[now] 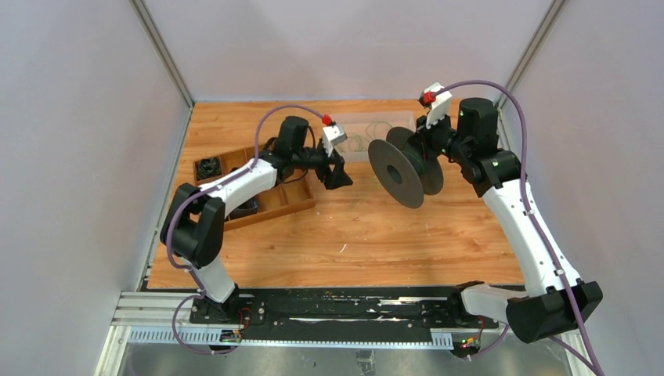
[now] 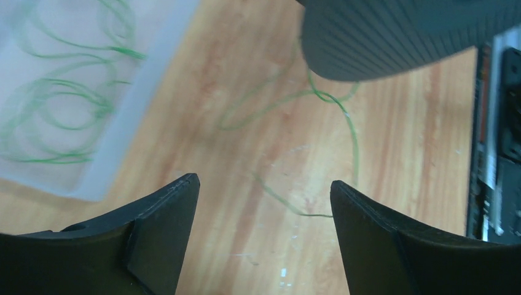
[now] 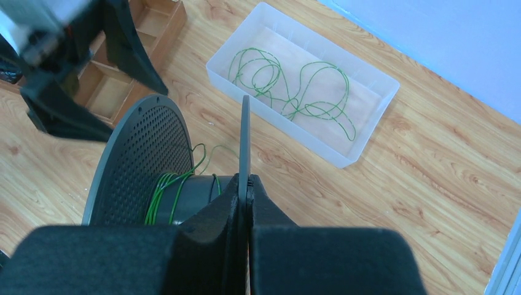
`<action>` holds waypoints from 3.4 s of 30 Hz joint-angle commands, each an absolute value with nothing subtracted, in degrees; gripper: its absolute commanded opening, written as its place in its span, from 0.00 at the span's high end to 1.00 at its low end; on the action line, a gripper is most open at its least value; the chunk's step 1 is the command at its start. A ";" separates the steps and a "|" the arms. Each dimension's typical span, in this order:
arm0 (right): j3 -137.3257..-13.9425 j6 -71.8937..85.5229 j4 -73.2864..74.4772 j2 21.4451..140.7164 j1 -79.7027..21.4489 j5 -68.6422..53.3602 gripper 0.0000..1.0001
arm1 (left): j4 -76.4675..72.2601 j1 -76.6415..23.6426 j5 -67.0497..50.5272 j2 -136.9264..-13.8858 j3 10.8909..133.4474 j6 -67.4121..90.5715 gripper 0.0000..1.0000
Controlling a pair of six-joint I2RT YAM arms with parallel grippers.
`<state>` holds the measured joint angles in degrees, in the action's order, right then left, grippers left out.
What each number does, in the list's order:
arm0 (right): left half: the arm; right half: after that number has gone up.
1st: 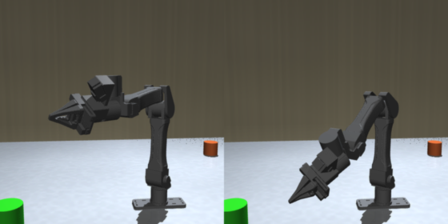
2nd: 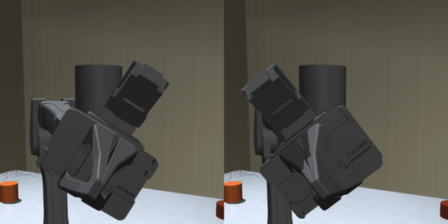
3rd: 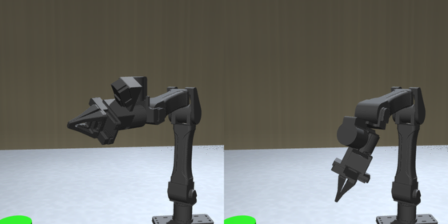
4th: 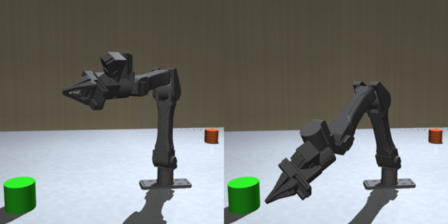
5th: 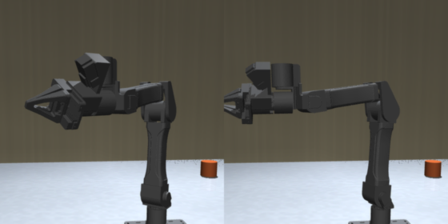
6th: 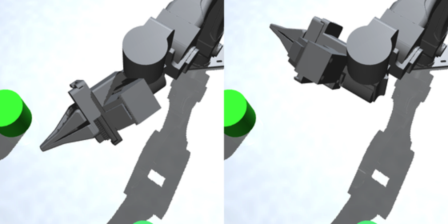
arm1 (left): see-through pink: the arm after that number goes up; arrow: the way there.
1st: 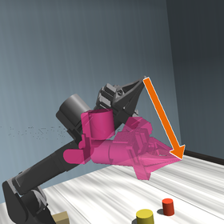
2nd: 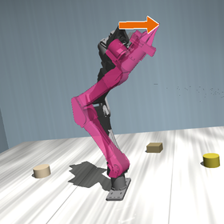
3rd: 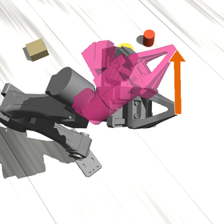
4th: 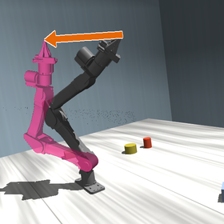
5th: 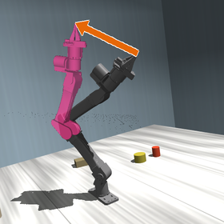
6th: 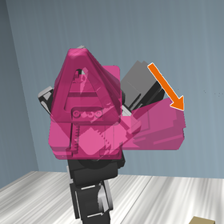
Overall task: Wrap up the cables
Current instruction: Wrap the cable around the cable reel.
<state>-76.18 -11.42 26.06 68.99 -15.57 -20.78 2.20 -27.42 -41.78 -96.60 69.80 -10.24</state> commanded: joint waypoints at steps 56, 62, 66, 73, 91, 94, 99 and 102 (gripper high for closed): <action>-75.95 -11.60 25.75 66.21 -14.34 -11.65 0.99 | 56.69 2.54 1.14 -100.95 94.76 -46.13 0.97; -75.63 -11.60 25.75 65.94 -14.29 -11.77 0.99 | 56.69 4.92 4.54 -102.65 98.14 -44.67 0.93; -75.61 -11.58 25.75 65.81 -14.24 -13.05 0.99 | 56.77 4.91 -1.68 -101.39 97.59 -44.39 0.83; -77.14 -11.60 26.64 65.87 -14.17 -17.50 0.99 | 58.57 3.27 -15.49 -95.38 93.91 -45.62 0.69; -82.39 -11.43 29.97 66.01 -14.10 -26.44 0.99 | 39.43 -22.15 -48.29 -92.36 88.54 -28.68 0.33; -82.04 -11.40 29.89 66.09 -14.15 -26.42 0.99 | 30.48 -24.77 -51.02 -93.89 87.56 -21.06 0.27; -81.98 -11.29 29.62 66.38 -14.06 -26.60 0.99 | 18.44 -28.02 -52.10 -96.45 83.44 -9.58 0.22; -82.43 -11.38 29.54 66.52 -14.06 -26.54 0.99 | 10.99 -30.10 -51.02 -96.43 77.62 -8.66 0.22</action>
